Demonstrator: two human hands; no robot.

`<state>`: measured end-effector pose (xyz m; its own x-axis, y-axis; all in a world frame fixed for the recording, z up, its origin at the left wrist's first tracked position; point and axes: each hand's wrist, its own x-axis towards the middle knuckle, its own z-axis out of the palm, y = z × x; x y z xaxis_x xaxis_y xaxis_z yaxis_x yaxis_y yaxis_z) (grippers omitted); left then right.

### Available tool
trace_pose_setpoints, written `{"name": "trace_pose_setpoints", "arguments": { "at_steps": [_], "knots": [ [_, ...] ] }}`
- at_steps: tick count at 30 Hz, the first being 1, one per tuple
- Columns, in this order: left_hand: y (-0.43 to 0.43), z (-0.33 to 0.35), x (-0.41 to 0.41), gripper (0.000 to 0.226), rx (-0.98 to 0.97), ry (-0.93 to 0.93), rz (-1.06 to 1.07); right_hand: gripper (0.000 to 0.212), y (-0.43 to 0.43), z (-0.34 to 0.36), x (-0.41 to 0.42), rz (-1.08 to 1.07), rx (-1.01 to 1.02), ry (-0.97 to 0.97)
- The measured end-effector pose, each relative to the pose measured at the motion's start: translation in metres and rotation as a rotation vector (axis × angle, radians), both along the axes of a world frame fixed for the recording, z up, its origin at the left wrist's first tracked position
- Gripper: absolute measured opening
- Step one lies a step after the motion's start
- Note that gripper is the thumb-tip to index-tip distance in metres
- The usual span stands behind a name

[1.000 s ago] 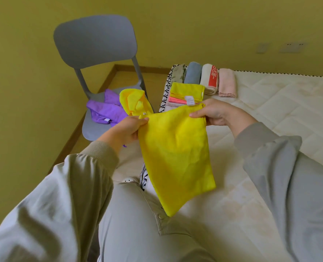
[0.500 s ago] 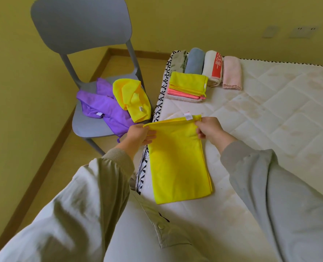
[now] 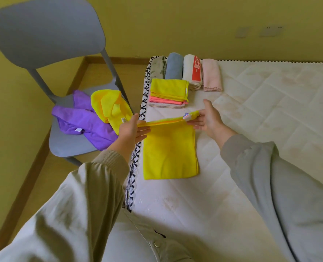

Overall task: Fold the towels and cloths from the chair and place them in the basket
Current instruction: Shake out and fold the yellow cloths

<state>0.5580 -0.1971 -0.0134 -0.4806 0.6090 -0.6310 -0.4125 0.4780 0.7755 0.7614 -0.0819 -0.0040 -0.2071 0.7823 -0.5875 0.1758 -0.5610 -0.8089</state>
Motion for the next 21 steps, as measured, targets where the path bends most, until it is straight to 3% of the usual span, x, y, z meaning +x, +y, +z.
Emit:
{"name": "trace_pose_setpoints", "arguments": {
  "at_steps": [3, 5, 12, 15, 19, 21],
  "knots": [
    [-0.019, -0.025, 0.018, 0.017, -0.124, -0.01, 0.039, 0.017, -0.024, -0.031, 0.015, 0.009, 0.003, -0.118],
    [-0.032, -0.04, 0.024, 0.01, -0.156, -0.026, 0.062, 0.02, -0.045, -0.051, 0.023, 0.033, -0.005, -0.133],
    [-0.064, -0.072, 0.026, 0.028, -0.362, -0.096, -0.072, 0.011, -0.087, -0.107, 0.043, 0.038, -0.057, -0.358],
    [-0.069, -0.073, 0.022, 0.033, -0.428, -0.035, -0.193, 0.034, -0.092, -0.1, 0.046, 0.064, -0.106, -0.351],
    [-0.074, -0.069, 0.022, 0.02, -0.47, -0.052, -0.248, 0.044, -0.098, -0.102, 0.051, 0.19, -0.056, -0.46],
    [-0.077, -0.069, 0.023, 0.025, -0.472, -0.051, -0.267, 0.046, -0.101, -0.104, 0.053, 0.208, -0.024, -0.484]
  ]
}}
